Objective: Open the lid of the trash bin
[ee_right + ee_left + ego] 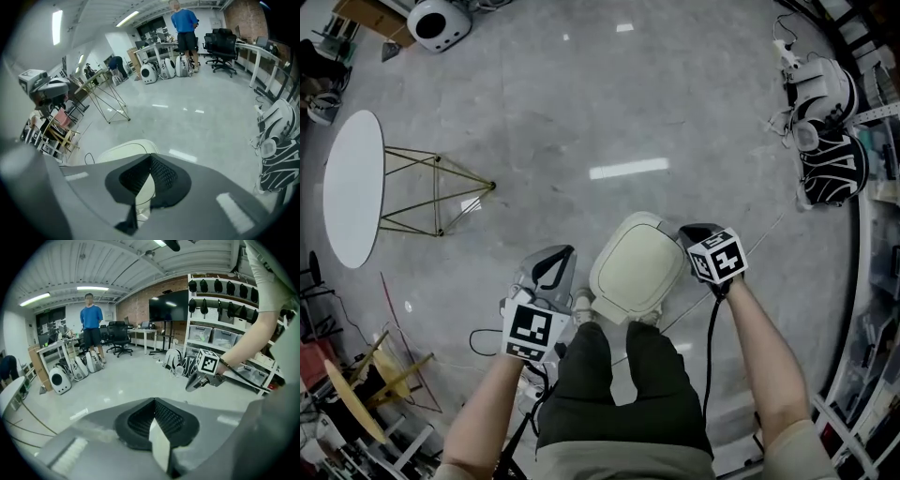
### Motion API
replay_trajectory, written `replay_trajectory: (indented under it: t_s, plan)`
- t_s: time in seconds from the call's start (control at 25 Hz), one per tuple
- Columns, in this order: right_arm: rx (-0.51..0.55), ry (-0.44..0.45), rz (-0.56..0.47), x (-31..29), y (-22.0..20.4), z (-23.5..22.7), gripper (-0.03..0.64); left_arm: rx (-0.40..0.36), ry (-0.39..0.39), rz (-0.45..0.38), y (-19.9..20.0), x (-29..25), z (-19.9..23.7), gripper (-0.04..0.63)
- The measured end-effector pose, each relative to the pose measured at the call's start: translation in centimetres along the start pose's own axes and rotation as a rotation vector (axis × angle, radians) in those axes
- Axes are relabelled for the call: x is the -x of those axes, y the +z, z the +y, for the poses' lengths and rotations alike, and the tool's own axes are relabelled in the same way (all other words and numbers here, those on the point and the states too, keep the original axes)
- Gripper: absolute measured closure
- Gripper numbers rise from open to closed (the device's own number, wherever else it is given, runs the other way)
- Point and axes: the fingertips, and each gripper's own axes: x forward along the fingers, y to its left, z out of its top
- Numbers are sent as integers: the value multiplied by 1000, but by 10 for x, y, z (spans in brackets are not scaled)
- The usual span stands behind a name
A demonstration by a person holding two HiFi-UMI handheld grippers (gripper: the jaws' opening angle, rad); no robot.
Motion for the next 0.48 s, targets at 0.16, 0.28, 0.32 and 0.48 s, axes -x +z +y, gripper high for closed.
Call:
replay_trajectory:
  t_s: [0.16, 0.28, 0.32, 0.48]
  plan:
    - [-52, 35, 12, -30, -10, -24, 614, 52, 1, 32, -32, -23, 5, 594]
    - [-56, 65, 53, -48, -20, -30, 614, 102, 2, 60, -51, -33, 11, 594]
    - [-33, 67, 71, -54, -23, -29, 614, 112, 5, 75, -57, -36, 13, 594]
    - [19, 60, 115, -71, -34, -28, 614, 121, 4, 104, -75, -42, 14, 594]
